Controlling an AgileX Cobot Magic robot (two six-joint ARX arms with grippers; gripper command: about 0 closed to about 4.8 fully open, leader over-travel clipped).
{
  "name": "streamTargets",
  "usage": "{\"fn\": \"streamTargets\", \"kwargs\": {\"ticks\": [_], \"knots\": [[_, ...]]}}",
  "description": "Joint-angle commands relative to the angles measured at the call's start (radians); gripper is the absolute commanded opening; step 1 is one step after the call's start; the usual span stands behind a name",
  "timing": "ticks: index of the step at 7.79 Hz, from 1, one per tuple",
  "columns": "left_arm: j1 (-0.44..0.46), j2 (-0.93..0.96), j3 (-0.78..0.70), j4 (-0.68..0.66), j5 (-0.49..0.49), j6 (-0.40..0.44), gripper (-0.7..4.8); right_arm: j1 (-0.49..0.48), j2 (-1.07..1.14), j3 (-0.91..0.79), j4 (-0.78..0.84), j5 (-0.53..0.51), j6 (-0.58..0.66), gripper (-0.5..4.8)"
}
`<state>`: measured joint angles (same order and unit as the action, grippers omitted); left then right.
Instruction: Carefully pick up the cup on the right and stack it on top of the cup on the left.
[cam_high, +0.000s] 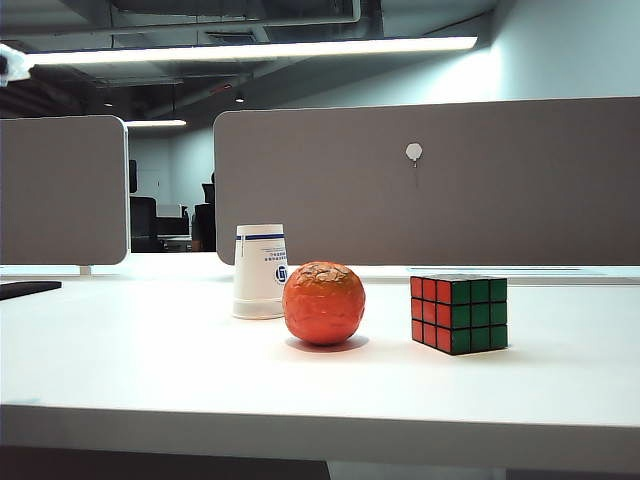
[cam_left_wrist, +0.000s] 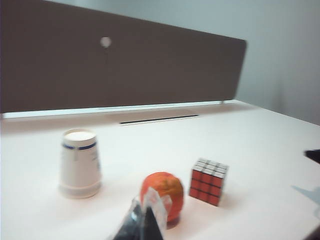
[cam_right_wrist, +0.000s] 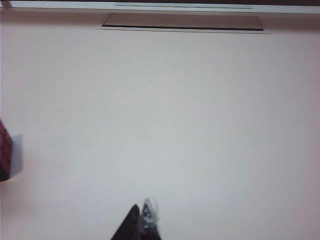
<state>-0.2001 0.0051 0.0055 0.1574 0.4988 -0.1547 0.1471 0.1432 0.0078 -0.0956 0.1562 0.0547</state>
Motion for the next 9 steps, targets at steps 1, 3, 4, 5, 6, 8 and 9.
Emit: {"fn": "streamTargets", "kwargs": {"ticks": [1, 3, 4, 5, 6, 8, 9], "knots": [[0.0, 0.0, 0.003, -0.014, -0.063, -0.003, -0.05, 0.0, 0.0, 0.002, 0.021, 0.029, -0.005, -0.06], [0.0, 0.0, 0.003, -0.06, -0.165, -0.003, -0.05, 0.0, 0.0, 0.002, 0.062, 0.026, -0.004, -0.05], [0.0, 0.0, 0.003, -0.062, -0.165, -0.003, -0.05, 0.0, 0.0, 0.002, 0.071, 0.026, -0.004, -0.05], [0.0, 0.0, 0.002, -0.076, -0.136, -0.002, -0.05, 0.0, 0.0, 0.002, 0.073, 0.026, -0.004, -0.05], [0.0, 0.0, 0.002, -0.083, -0.135, 0.0, -0.05, 0.0, 0.0, 0.002, 0.073, 0.026, -0.004, -0.05], [0.0, 0.0, 0.002, -0.091, -0.136, 0.043, -0.05, 0.0, 0.0, 0.002, 0.073, 0.026, -0.004, -0.05], [0.0, 0.0, 0.002, -0.09, -0.136, 0.095, -0.05, 0.0, 0.0, 0.002, 0.072, 0.026, -0.004, -0.05]]}}
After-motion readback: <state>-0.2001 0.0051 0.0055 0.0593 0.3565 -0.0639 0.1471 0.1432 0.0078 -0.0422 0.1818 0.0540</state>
